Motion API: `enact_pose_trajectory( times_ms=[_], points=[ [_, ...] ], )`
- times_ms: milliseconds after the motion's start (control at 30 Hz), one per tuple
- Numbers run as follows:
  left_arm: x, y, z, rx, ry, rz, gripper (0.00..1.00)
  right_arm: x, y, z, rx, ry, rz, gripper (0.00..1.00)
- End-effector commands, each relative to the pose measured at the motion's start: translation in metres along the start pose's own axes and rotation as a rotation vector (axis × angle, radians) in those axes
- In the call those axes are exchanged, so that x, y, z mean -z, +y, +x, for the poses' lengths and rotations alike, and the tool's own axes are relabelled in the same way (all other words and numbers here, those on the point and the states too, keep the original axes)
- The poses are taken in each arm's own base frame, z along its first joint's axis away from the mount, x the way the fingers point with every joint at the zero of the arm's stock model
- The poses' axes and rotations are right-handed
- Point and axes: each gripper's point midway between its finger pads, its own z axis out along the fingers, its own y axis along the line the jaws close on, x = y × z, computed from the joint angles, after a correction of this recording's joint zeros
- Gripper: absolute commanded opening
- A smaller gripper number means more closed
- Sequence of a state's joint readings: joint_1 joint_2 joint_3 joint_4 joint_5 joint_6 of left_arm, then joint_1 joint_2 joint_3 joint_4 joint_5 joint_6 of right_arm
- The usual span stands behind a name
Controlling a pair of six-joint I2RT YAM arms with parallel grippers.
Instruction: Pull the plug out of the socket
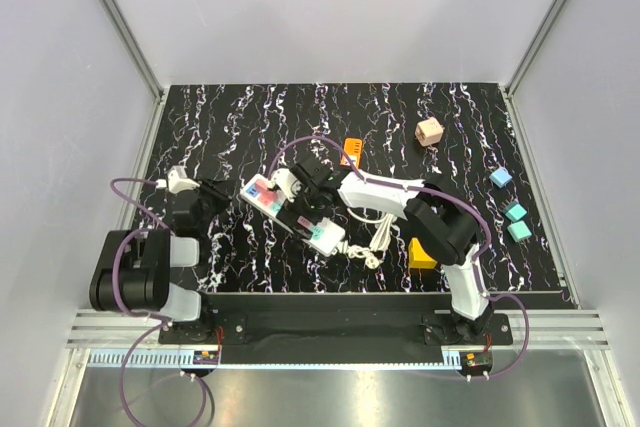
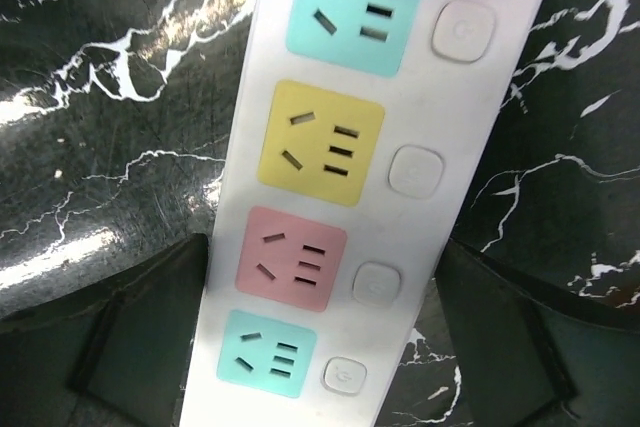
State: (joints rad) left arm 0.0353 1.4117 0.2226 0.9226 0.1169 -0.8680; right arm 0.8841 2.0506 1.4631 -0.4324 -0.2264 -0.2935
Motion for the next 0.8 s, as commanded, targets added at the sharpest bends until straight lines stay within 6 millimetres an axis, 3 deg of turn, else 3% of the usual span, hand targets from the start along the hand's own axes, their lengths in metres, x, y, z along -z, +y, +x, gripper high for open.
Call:
enact_pose_trajectory(
  times_ms=[0,233,333,567,767],
  points=[
    [-0.008,-0.030,-0.010,0.005,-0.012,0.163,0.30,0.007,-0.003,0.010,-0.012,0.040,0.041,1.00],
    [-0.017,-0.053,0.001,0.102,0.080,0.369,0.17,0.034,-0.033,-0.047,-0.175,-0.091,0.232,1.00],
    [-0.020,-0.047,0.006,0.120,0.105,0.362,0.14,0.044,-0.033,-0.067,-0.232,-0.147,0.236,1.00],
    [-0.021,-0.048,0.007,0.118,0.113,0.368,0.13,0.052,-0.038,-0.087,-0.262,-0.181,0.256,1.00],
    [-0.035,-0.049,0.010,0.134,0.149,0.377,0.12,0.051,-0.040,-0.108,-0.311,-0.216,0.245,1.00]
  ],
)
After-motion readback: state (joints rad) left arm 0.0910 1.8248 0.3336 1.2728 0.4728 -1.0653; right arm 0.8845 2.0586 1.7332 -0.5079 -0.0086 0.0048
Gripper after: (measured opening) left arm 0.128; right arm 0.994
